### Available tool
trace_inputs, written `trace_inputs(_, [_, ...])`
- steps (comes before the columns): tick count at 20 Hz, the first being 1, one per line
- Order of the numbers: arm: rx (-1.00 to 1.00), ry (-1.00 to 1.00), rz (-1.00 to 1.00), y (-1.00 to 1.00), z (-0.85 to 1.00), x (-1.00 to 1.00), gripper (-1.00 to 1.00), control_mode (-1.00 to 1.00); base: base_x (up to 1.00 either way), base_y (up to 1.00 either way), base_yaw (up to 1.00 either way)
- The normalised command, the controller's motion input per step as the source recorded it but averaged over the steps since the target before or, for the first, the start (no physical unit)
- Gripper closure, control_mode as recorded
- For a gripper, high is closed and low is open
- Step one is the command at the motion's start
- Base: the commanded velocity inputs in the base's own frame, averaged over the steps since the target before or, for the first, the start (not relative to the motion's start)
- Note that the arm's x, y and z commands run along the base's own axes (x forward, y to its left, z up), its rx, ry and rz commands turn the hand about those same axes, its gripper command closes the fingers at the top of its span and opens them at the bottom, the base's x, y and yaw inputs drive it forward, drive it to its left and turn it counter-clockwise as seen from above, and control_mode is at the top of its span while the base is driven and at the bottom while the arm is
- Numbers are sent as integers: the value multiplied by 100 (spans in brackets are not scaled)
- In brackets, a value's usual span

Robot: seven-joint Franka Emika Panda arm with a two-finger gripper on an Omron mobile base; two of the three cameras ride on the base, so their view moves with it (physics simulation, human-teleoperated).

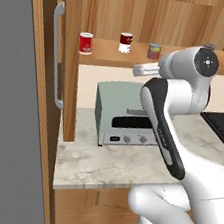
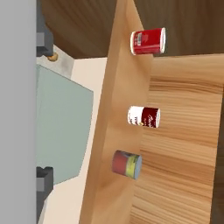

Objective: Stack two cans on top of the other two cans in the cabinet.

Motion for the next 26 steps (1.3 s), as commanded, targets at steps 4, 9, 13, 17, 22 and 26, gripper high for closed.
trace_inputs(4, [0, -12, -4, 12, 4, 28, -100, -100, 0, 0, 0])
trace_inputs(9, [5, 0, -11, 4, 16, 36, -100, -100, 0, 0, 0])
trace_inputs(13, [8, -6, -10, 4, 9, 27, -100, -100, 0, 0, 0])
trace_inputs(17, [8, 0, -7, 9, 11, 27, -100, -100, 0, 0, 0])
trace_inputs(22, [3, 0, -2, 9, 0, 26, -100, -100, 0, 0, 0])
trace_inputs(26, [2, 5, 0, 4, 0, 31, -100, -100, 0, 0, 0])
